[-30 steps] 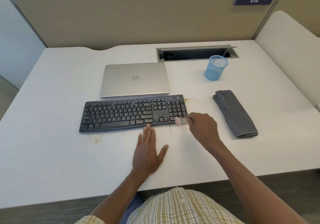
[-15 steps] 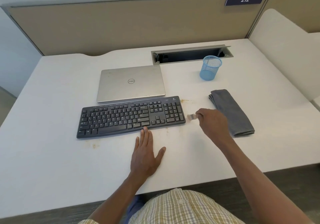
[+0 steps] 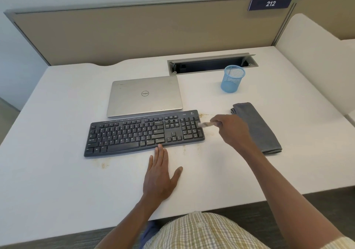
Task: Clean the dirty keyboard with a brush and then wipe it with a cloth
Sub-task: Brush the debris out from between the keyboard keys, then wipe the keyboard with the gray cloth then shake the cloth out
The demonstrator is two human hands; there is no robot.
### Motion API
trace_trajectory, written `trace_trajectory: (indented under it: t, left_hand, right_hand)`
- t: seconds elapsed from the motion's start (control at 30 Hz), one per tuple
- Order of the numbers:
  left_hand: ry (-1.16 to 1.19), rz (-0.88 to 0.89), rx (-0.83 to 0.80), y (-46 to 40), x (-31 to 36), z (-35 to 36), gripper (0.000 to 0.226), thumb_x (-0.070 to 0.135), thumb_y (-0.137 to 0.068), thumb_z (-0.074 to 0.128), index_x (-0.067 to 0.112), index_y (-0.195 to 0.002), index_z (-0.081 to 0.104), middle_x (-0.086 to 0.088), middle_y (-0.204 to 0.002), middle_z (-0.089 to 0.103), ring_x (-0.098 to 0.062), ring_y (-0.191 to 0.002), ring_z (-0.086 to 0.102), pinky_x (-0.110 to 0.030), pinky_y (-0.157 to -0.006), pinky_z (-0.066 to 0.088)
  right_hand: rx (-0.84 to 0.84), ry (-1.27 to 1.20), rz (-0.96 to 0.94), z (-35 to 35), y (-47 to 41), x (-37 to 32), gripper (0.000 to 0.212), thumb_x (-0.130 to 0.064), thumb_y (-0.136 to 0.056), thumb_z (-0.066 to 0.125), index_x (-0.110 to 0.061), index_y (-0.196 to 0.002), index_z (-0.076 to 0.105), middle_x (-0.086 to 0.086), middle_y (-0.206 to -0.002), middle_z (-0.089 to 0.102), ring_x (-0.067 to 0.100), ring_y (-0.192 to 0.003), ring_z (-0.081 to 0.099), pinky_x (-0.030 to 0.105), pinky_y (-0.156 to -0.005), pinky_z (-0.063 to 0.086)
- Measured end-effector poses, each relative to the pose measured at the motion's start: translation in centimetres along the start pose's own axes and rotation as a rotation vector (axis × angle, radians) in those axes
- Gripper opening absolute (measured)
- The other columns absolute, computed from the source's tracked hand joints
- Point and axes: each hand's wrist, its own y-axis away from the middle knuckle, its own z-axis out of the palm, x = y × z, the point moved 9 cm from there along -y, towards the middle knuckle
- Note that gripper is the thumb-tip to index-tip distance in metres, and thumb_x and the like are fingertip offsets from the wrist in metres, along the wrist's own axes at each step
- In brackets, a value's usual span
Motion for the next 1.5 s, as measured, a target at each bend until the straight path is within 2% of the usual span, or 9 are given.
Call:
trace_trajectory:
  t: [0.1,0.23,0.37,0.57,0.8,0.97,1.07,1.27,1.5]
  left_hand:
    - [-0.003,0.002,-0.009,0.0,0.0,0.0,0.093,0.073,-0.095,0.013,0.009,-0.161,-0.002,-0.004,-0.167,-0.017,-0.018,-0.155,-0.017,-0.031,-0.124,-0.008]
    - [-0.011,-0.002,-0.016,0.1,0.0,0.1,0.094,0.074,-0.094,0.011,0.01,-0.162,-0.003,-0.004,-0.167,-0.018,-0.017,-0.155,-0.018,-0.03,-0.124,-0.01]
    - [-0.01,-0.006,-0.009,0.0,-0.1,0.1,0.093,0.073,-0.095,0.012,0.01,-0.162,-0.003,-0.004,-0.167,-0.018,-0.017,-0.155,-0.018,-0.03,-0.123,-0.01]
    - [-0.01,-0.005,-0.013,0.0,-0.2,0.2,0.093,0.073,-0.095,0.014,0.01,-0.161,-0.003,-0.004,-0.167,-0.019,-0.017,-0.154,-0.019,-0.031,-0.124,-0.009]
    - [-0.028,-0.003,-0.021,-0.1,-0.2,0.3,0.094,0.074,-0.096,0.016,0.008,-0.162,0.004,-0.005,-0.167,-0.015,-0.019,-0.155,-0.015,-0.034,-0.125,-0.004]
    - [-0.005,-0.005,-0.019,0.1,0.0,0.0,0.096,0.074,-0.094,0.014,0.007,-0.161,0.004,-0.004,-0.167,-0.014,-0.018,-0.155,-0.014,-0.031,-0.124,-0.006]
    - [0.027,-0.008,-0.011,0.1,-0.1,0.0,0.098,0.075,-0.093,0.016,0.007,-0.162,0.005,-0.003,-0.167,-0.013,-0.018,-0.155,-0.013,-0.033,-0.126,-0.002]
    - [0.075,0.023,0.038,-0.1,1.2,-1.4,0.095,0.074,-0.093,0.017,0.01,-0.162,0.002,0.001,-0.168,-0.013,-0.011,-0.155,-0.016,-0.024,-0.123,-0.007]
    - [0.06,0.099,0.077,-3.1,3.8,-3.8,0.091,0.072,-0.096,0.019,0.012,-0.162,0.005,0.001,-0.169,-0.012,-0.009,-0.154,-0.016,-0.026,-0.124,-0.006]
  right_hand:
    - [0.033,-0.005,0.008,-0.3,-2.4,-0.7,0.034,-0.005,-0.092,0.05,-0.028,-0.108,0.069,0.0,-0.093,0.072,0.026,-0.087,0.064,0.037,-0.069,0.051]
    - [-0.092,0.041,-0.001,1.5,-4.1,-1.3,0.044,-0.003,-0.09,0.047,-0.032,-0.117,0.067,-0.003,-0.112,0.069,0.023,-0.097,0.062,0.029,-0.07,0.04]
    - [-0.121,0.012,0.042,2.2,-2.6,0.0,0.045,-0.004,-0.093,0.047,-0.032,-0.122,0.066,-0.006,-0.122,0.066,0.018,-0.111,0.058,0.03,-0.08,0.044]
    - [-0.13,-0.05,0.089,1.5,1.7,1.8,0.04,-0.006,-0.095,0.046,-0.032,-0.115,0.069,-0.006,-0.11,0.07,0.02,-0.097,0.061,0.034,-0.074,0.051]
    - [-0.158,-0.102,0.079,2.0,5.4,2.0,0.036,-0.009,-0.097,0.047,-0.031,-0.113,0.071,-0.007,-0.105,0.07,0.018,-0.098,0.06,0.029,-0.068,0.042]
    - [-0.109,-0.31,0.095,1.3,6.3,1.8,0.028,-0.011,-0.098,0.048,-0.022,-0.106,0.072,-0.018,-0.07,0.053,0.014,-0.073,0.052,0.029,-0.064,0.04]
    - [-0.058,-0.383,0.123,0.5,6.0,2.2,0.026,-0.023,-0.099,0.05,-0.014,-0.084,0.069,-0.008,-0.059,0.049,0.018,-0.062,0.047,0.033,-0.058,0.037]
    - [0.058,-0.446,0.161,0.0,6.2,2.9,0.02,-0.016,-0.098,0.053,-0.012,-0.096,0.072,-0.008,-0.064,0.056,0.024,-0.069,0.054,0.037,-0.065,0.045]
    - [0.068,-0.835,0.392,2.1,5.6,5.2,0.02,-0.007,-0.091,0.061,-0.02,-0.097,0.075,0.001,-0.076,0.072,0.014,-0.065,0.063,0.035,-0.065,0.05]
